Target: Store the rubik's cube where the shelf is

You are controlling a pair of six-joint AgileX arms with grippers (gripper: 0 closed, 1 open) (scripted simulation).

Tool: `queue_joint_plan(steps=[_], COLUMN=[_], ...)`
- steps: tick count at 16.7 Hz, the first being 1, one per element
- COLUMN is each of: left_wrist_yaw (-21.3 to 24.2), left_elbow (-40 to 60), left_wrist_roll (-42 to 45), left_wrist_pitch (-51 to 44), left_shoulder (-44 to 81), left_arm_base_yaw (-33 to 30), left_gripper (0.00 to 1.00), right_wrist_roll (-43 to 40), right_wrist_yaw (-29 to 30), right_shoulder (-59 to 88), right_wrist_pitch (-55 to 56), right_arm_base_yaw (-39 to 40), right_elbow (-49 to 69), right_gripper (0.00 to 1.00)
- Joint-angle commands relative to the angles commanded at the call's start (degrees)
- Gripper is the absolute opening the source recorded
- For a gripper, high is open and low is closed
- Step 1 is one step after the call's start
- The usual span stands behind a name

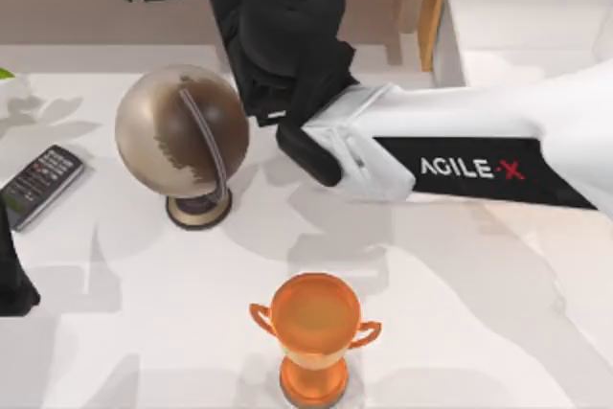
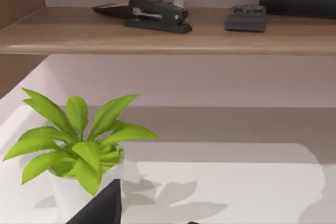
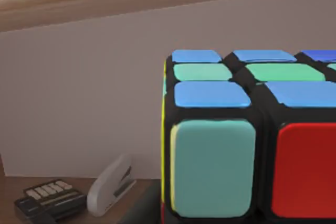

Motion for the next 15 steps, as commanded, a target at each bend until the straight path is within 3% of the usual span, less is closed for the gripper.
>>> queue_joint_plan(steps=[3, 6, 15], left_wrist_yaw=[0.00, 0.00, 0.00], left_elbow=[0.00, 0.00, 0.00], left_wrist_roll=[0.00, 0.00, 0.00], left_wrist_pitch=[0.00, 0.00, 0.00], left_shoulder=[0.00, 0.00, 0.00], left_arm_base_yaw=[0.00, 0.00, 0.00], left_gripper=[1.00, 1.00, 1.00], right_wrist_roll=[-3.57, -5.80, -5.48], right_wrist_yaw=[9.26, 14.95, 15.17], right_shoulder=[2.84, 4.71, 4.81], right_wrist_pitch=[4.16, 6.30, 7.38], right_arm_base_yaw=[-1.56, -1.87, -0.99], right_elbow=[-3.92, -6.49, -6.66], right_gripper=[0.00, 0.00, 0.00])
